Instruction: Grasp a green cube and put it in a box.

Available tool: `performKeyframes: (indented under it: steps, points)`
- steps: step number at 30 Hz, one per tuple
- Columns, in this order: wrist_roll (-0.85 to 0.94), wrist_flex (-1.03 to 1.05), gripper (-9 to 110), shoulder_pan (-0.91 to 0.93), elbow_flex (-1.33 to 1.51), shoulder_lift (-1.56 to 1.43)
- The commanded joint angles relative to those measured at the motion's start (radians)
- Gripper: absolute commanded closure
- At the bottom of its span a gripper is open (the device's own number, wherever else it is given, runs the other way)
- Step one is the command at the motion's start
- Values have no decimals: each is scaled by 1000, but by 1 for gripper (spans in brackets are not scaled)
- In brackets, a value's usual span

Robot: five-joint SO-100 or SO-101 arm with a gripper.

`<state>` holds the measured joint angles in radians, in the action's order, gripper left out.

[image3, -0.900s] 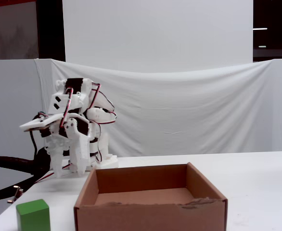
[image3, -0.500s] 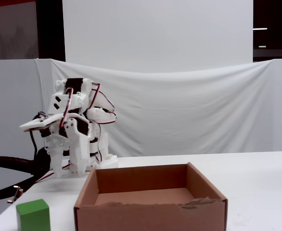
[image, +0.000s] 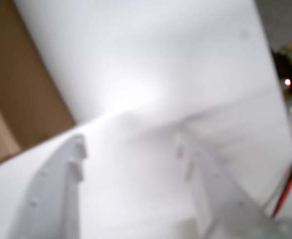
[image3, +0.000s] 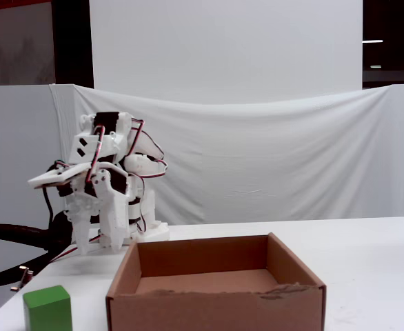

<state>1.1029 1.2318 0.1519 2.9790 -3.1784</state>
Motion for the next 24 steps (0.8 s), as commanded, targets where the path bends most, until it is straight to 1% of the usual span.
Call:
performKeyframes:
  steps: [1, 4, 6, 15, 20, 24]
  points:
    - [-3, 8, 77, -2, -6, -6]
    - [-3, 8, 77, -2, -6, -6]
    - [-3, 8, 79, -2, -6, -6]
    - [-3, 8, 79, 9, -6, -6]
    - [-3, -57, 79, -25, -11, 6]
    - [6, -130, 79, -35, -91, 127]
